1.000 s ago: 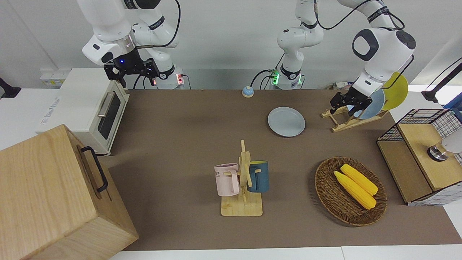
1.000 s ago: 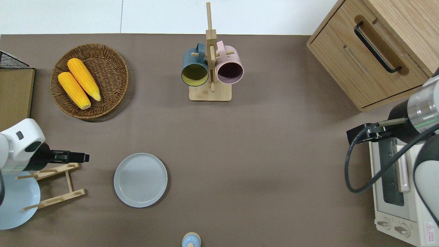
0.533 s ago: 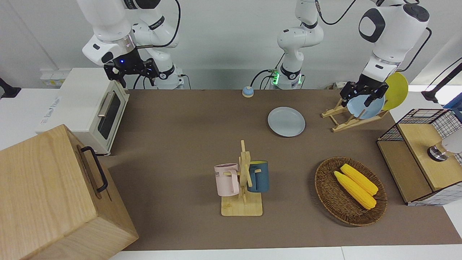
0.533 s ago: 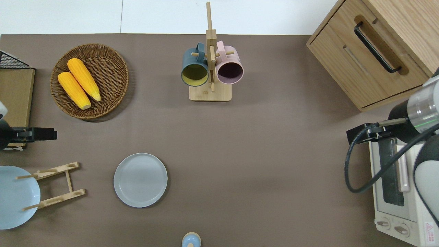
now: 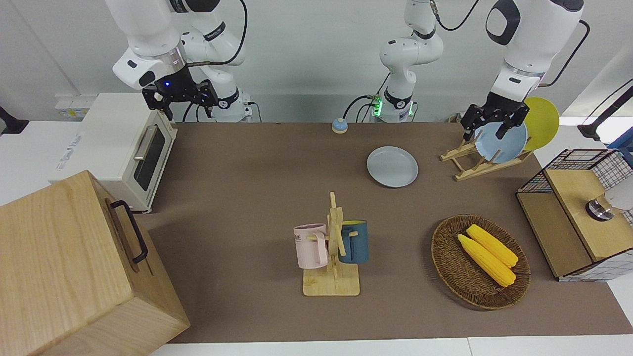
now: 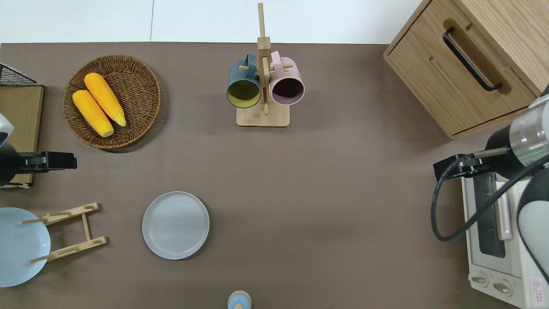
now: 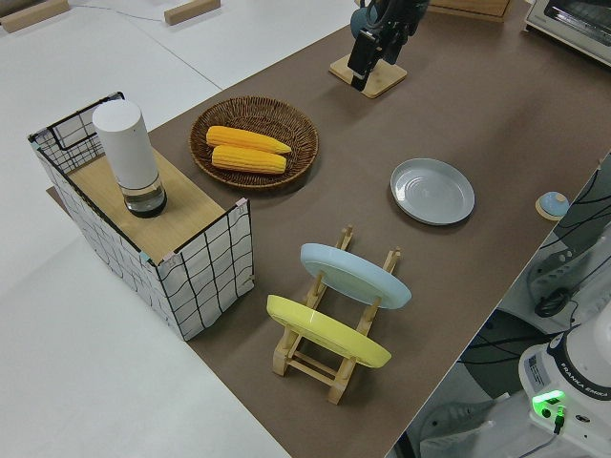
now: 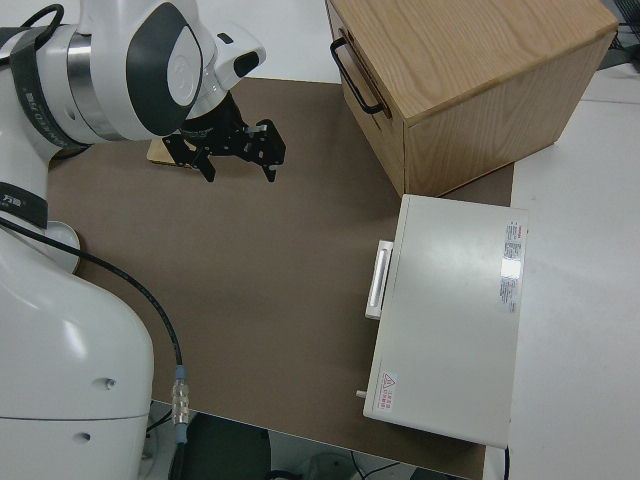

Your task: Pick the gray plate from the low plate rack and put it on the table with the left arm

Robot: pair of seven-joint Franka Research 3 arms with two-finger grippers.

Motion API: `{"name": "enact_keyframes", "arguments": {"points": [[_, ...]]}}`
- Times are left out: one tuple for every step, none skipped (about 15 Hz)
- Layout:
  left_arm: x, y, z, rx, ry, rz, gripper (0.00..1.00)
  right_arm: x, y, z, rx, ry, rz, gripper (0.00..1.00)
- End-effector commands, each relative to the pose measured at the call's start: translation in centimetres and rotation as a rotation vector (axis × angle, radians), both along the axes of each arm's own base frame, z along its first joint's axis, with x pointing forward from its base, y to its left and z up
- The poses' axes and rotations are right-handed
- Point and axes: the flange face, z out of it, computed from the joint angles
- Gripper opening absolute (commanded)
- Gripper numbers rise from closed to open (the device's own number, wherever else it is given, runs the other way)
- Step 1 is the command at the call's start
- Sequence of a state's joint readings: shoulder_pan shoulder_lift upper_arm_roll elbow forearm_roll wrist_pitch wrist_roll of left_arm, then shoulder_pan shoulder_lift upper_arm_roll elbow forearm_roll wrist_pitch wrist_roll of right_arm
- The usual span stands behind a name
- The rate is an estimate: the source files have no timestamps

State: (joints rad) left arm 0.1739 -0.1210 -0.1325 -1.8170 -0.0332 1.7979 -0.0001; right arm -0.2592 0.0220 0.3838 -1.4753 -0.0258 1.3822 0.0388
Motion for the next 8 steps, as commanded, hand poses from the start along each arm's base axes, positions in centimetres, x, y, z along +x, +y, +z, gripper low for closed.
{"name": "enact_keyframes", "arguments": {"points": [[0.15,-1.29,0.24,0.019,0.023,0.019,0.99,-0.16,-0.28,0.36,-0.008,0.000,-0.016,0.983],[0.14,-1.34,0.22,0.013,0.025,0.020,0.99,-0.16,-0.20,0.36,-0.008,0.000,-0.014,0.983],[0.16,-1.37,0.13,0.010,0.028,0.020,0.99,-0.16,-0.20,0.36,-0.008,0.000,-0.014,0.983],[0.14,-1.38,0.11,0.008,0.029,0.020,0.99,-0.16,-0.20,0.36,-0.008,0.000,-0.014,0.983],[0.17,-1.37,-0.04,0.008,0.032,0.020,0.99,-0.16,-0.20,0.36,-0.008,0.000,-0.014,0.983],[0.18,-1.38,-0.09,0.006,0.037,0.019,0.99,-0.16,-0.20,0.36,-0.008,0.000,-0.014,0.983],[0.28,-1.36,-0.35,0.006,0.043,0.017,0.99,-0.16,-0.20,0.36,-0.008,0.000,-0.014,0.983],[0.28,-1.36,-0.35,0.006,0.043,0.017,0.99,-0.16,-0.20,0.36,-0.008,0.000,-0.014,0.983]]}}
